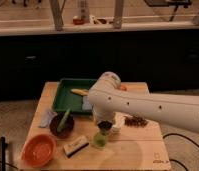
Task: Stack cups on top of each other
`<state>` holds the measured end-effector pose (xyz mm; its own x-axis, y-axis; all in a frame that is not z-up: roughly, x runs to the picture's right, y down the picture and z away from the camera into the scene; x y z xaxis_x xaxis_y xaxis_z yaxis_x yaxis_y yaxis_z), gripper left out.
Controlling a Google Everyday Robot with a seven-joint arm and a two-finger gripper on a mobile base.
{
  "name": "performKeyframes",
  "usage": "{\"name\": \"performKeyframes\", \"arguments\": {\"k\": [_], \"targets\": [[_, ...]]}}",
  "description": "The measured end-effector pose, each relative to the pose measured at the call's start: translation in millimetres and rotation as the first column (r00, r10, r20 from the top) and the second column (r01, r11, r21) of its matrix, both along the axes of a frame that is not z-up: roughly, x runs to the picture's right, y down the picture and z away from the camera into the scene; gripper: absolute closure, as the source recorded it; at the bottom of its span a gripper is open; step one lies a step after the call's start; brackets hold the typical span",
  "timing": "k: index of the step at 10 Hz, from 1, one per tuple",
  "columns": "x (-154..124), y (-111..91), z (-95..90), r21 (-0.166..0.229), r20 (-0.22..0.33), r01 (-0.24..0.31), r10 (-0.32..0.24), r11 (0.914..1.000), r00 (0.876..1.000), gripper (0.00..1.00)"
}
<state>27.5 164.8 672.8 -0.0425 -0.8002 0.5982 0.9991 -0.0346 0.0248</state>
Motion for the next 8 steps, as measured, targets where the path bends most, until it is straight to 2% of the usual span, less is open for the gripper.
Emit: {"name": "performKeyframes", "arguments": {"k": [3,5,8], "targets": [[-0.4,14.4,2.3,-0.026,0.015,0.009,-0.009,0.9996,1.0,1.0],[-10.0,32.2,0.3,-0.038,0.041,0.03,-0.029,0.9988,0.999,1.0],[-20.0,40.6,1.3,-0.049,0.057,0.046,-0.043,0.9978,0.997,1.0]]}}
